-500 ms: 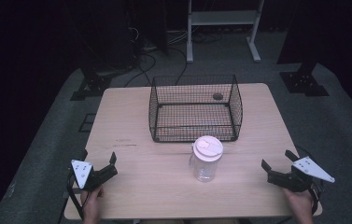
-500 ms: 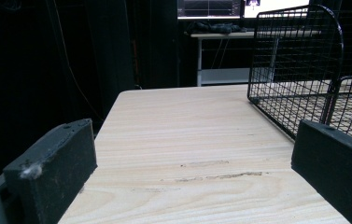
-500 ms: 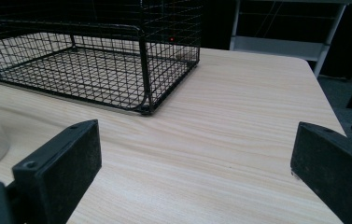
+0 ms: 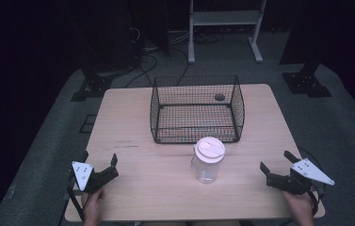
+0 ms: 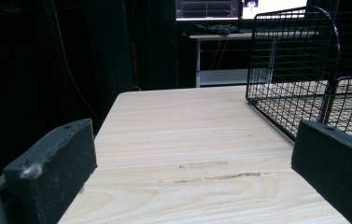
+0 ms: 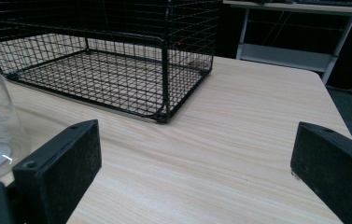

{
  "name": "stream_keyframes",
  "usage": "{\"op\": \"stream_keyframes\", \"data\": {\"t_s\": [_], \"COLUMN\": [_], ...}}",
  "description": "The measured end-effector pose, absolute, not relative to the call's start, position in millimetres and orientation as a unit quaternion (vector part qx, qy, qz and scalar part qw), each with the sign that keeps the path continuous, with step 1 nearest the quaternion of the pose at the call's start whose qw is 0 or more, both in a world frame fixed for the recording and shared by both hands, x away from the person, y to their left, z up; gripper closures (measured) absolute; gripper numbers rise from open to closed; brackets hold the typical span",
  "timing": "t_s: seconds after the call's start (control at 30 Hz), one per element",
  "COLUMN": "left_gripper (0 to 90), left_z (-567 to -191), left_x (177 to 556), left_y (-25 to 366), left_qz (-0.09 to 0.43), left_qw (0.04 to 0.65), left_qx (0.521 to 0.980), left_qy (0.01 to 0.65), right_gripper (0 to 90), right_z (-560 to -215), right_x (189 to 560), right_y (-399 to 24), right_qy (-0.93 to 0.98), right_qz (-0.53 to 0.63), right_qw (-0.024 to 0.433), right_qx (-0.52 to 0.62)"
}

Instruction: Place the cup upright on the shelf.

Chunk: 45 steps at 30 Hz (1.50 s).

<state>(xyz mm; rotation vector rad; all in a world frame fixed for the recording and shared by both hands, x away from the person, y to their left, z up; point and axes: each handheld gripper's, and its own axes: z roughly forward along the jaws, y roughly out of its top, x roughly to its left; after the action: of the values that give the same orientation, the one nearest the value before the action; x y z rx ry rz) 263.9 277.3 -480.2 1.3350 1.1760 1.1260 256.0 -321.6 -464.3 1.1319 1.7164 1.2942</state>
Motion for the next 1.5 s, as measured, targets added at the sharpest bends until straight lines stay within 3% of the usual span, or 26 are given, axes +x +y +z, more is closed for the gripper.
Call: {"op": "stream_keyframes", "data": {"t_s": [1.5], "left_gripper": [0.0], "left_z": [-480.5], "left_x": [263.3], "left_y": [275.6], "left_qz": [0.468], "left_qw": [0.492], "left_qx": [0.554], "left_qy": [0.482], "right_gripper": [1.1], "right_z": [-437.7], "right_x": [239.6], "right_y": [-262.9], "right_qy": [0.711], "right_qz": [0.533], "right_qw": [0.313], "right_qx": [0.334]}}
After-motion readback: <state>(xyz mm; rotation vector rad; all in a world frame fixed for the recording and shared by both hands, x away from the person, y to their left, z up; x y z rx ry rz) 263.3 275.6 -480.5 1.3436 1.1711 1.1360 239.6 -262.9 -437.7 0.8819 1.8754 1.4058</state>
